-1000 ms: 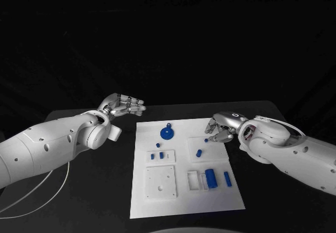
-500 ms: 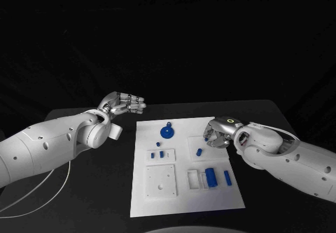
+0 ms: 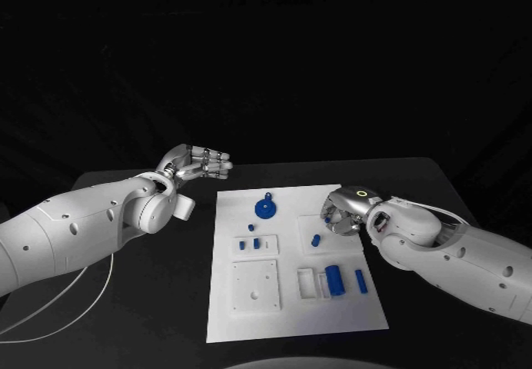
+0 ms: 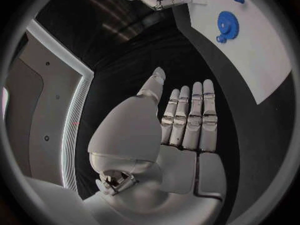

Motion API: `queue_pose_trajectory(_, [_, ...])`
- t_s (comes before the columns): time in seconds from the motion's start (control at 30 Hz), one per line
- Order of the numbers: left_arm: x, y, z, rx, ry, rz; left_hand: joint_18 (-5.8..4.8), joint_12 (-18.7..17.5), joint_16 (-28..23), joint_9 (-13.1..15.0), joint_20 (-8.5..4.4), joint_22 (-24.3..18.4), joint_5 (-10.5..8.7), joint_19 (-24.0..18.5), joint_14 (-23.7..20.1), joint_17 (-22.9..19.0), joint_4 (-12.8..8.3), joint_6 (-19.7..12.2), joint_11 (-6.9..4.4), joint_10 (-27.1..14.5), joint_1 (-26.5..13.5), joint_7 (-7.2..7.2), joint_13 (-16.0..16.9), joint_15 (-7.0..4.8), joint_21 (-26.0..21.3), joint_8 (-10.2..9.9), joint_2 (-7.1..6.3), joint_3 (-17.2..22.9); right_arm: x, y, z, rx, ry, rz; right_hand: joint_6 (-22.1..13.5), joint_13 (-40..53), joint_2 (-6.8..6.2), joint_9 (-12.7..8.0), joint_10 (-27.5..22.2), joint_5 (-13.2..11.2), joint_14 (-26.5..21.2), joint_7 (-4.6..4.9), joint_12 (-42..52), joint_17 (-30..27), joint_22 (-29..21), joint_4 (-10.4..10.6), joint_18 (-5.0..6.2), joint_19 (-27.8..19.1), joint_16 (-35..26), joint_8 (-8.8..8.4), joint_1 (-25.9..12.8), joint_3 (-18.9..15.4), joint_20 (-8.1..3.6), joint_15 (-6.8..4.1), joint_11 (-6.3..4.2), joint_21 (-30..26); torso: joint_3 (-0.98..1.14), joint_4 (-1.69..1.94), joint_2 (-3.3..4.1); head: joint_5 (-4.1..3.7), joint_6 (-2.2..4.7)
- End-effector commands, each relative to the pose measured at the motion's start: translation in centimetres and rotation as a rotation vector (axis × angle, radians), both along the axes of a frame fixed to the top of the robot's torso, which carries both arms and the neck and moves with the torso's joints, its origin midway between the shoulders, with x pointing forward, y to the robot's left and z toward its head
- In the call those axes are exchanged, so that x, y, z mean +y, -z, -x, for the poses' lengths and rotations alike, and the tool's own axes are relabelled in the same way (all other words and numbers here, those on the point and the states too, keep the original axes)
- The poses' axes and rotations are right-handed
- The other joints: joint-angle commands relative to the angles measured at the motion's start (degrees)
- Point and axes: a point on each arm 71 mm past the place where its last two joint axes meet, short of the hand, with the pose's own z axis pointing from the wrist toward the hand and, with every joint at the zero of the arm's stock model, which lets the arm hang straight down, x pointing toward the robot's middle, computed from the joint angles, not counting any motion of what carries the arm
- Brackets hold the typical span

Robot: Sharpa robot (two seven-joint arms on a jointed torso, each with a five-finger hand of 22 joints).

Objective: Assemble the parts on the task board

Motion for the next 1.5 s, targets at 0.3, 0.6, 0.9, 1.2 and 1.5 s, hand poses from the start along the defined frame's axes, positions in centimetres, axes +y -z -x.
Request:
queue_pose_trajectory(0.3, [-0.3, -0.1, 0.0, 0.009, 0.021, 0.02, 0.42, 0.1, 0.0, 0.0, 0.1, -0.4, 0.03, 0.4, 0.0, 0.0, 0.1, -0.2, 0.28, -0.2, -0.1, 0.35, 0.0, -0.12, 0.3, -0.2, 0.65, -0.3, 0.3, 0.3, 0.0, -0.02, -0.001, 0.033, 3.4, 0.1, 0.89, 0.5, 4.1, -3.1, -0.5, -0.59, -0.1, 0.4, 1.8, 0.5, -0.02, -0.7, 1.1, 0.12, 1.1, 3.6, -0.79, -0.92, -1.04, 1.2, 0.01, -0.04, -0.02, 0.04, -0.14])
queue_pose_trajectory(0.6, [-0.2, 0.0, 0.1, 0.015, 0.026, 0.02, 0.41, 0.1, 0.0, 0.0, 0.1, -0.7, -0.07, 0.5, 0.0, 0.0, 0.2, -0.2, 0.27, -0.2, -0.1, 0.31, 0.0, -0.12, 0.4, -0.2, 0.86, -0.3, 0.4, 0.3, 0.0, -0.054, 0.007, 0.059, 7.3, 0.4, 2.3, 2.1, 9.1, -8.8, -0.7, -1.68, -0.1, 0.5, 2.7, 0.2, -1.02, -0.9, 1.0, 0.06, 2.3, 6.1, -2.03, -2.08, -2.51, 1.2, 0.01, -0.03, -0.03, 0.0, -0.35])
queue_pose_trajectory(0.9, [0.0, 0.0, 0.0, 0.016, 0.022, 0.018, 0.4, 0.1, 0.0, 0.0, 0.08, -1.0, -0.02, 0.5, 0.0, 0.0, 0.0, 0.0, 0.26, -0.2, 0.1, 0.27, 0.0, -0.14, 0.4, -0.2, 1.0, -0.3, 0.8, -0.2, 0.1, -0.106, 0.019, 0.053, 7.5, 0.4, 2.02, 3.2, 9.7, -10.0, -0.5, -1.85, 0.0, 0.8, 3.1, 0.5, -1.25, -0.4, 0.8, 0.02, 2.5, 7.1, -2.33, -2.26, -2.69, 0.6, 0.03, -0.07, -0.05, 0.09, -0.36])
queue_pose_trajectory(1.2, [0.3, 0.1, -0.3, 0.016, 0.016, 0.015, 0.4, 0.1, 0.0, 0.0, 0.08, -1.0, -0.02, 0.5, 0.0, 0.0, 0.0, 0.0, 0.26, -0.2, 0.1, 0.27, 0.0, -0.14, 0.4, -0.2, 1.0, -0.3, 1.2, -1.4, 0.3, -0.119, 0.015, 0.016, 7.6, 0.3, 1.85, 3.4, 9.8, -10.0, -0.5, -1.9, 0.0, 0.9, 3.3, 0.8, -1.33, -0.3, 0.8, 0.02, 2.5, 7.1, -2.39, -2.31, -2.74, 0.3, -0.01, -0.07, -0.09, 0.12, -0.35])
queue_pose_trajectory(1.5, [0.8, 0.2, -0.7, 0.018, 0.0, 0.007, 0.38, 0.1, 0.0, 0.0, 0.1, -1.4, 0.0, 0.5, -0.1, 0.0, -0.2, 0.0, 0.28, -0.3, 0.2, 0.28, 0.0, -0.11, 0.4, -0.2, 1.1, -0.4, 1.8, -4.3, 0.3, -0.082, 0.015, -0.073, 7.5, 0.3, 2.12, 3.6, 9.6, -10.0, -0.5, -1.83, 0.0, 0.9, 3.5, 0.9, -1.32, -0.1, 0.4, 0.02, 2.7, 6.5, -2.35, -2.26, -2.7, -0.4, -0.05, -0.08, -0.12, 0.36, -0.15])
